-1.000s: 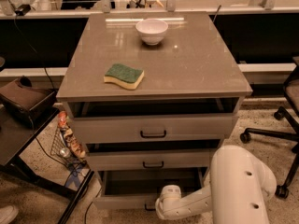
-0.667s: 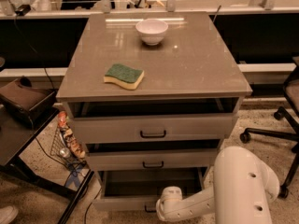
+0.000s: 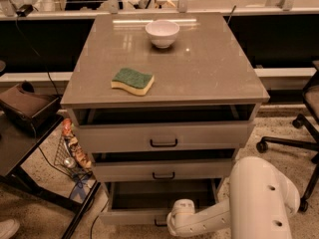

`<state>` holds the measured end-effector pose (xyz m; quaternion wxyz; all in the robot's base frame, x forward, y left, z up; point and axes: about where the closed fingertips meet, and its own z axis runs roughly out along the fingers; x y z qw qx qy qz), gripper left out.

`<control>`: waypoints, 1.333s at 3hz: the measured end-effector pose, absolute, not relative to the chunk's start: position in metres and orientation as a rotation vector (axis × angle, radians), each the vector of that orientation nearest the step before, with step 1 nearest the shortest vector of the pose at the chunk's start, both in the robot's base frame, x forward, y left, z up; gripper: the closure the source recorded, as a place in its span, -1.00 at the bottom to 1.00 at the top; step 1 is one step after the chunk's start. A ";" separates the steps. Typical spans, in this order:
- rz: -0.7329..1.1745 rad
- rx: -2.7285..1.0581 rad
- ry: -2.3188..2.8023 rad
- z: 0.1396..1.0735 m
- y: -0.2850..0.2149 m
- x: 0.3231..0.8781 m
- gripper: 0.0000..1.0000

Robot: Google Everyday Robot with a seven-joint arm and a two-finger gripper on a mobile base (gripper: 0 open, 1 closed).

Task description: Open bottom drawer

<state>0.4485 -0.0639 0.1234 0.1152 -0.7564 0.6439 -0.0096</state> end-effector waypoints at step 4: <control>-0.028 -2.216 1.887 0.123 -0.064 0.448 0.80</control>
Offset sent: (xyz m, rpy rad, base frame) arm -0.1714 -0.2161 0.2790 -0.1552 -0.1616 -0.3853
